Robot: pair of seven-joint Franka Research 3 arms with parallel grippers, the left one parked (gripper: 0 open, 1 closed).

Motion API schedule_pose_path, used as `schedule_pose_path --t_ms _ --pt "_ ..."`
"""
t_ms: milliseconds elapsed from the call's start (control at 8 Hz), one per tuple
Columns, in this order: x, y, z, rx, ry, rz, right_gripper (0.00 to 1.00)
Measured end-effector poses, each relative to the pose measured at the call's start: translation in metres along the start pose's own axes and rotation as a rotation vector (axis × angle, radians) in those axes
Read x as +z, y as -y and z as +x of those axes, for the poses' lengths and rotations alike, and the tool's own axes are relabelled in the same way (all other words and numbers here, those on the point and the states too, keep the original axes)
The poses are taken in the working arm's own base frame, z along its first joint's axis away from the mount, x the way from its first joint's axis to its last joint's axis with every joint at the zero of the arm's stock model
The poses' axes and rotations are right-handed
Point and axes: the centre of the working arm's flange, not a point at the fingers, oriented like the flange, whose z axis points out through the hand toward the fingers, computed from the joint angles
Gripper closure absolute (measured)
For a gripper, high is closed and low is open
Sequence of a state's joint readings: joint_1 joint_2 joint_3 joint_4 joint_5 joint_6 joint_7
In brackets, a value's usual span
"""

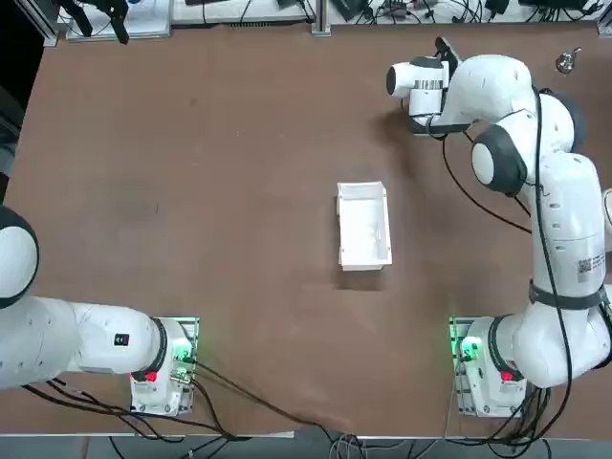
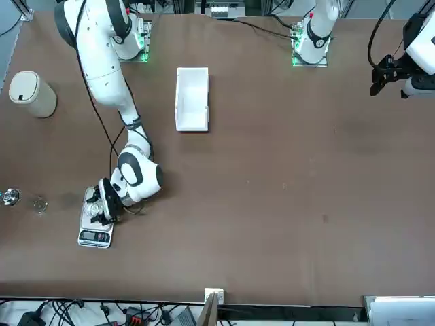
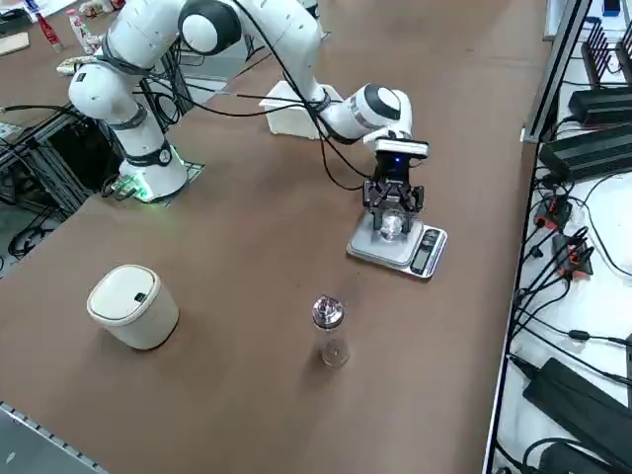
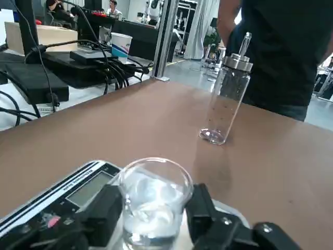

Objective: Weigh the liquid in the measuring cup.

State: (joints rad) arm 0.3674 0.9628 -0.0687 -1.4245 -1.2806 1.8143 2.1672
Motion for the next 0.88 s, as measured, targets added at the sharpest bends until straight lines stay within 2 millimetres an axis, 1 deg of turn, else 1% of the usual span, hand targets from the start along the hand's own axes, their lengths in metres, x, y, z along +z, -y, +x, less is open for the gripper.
schedule_pose_path --t_ms 125,250,375,500,625,750,875 --pt "-0.004 0.001 0.0 -0.012 0.016 -0.003 0.06" --pt "-0.01 0.002 0.001 -0.035 0.051 -0.013 0.0" --pt "-0.022 0.004 0.006 -0.051 0.095 -0.02 0.0" --pt "-0.041 0.007 0.018 -0.069 0.141 -0.015 0.0" --pt "-0.066 0.008 0.03 -0.094 0.195 -0.003 0.0" --pt "-0.096 0.007 0.044 -0.139 0.273 0.012 0.0" --pt "-0.129 0.001 0.068 -0.209 0.364 0.021 0.0"
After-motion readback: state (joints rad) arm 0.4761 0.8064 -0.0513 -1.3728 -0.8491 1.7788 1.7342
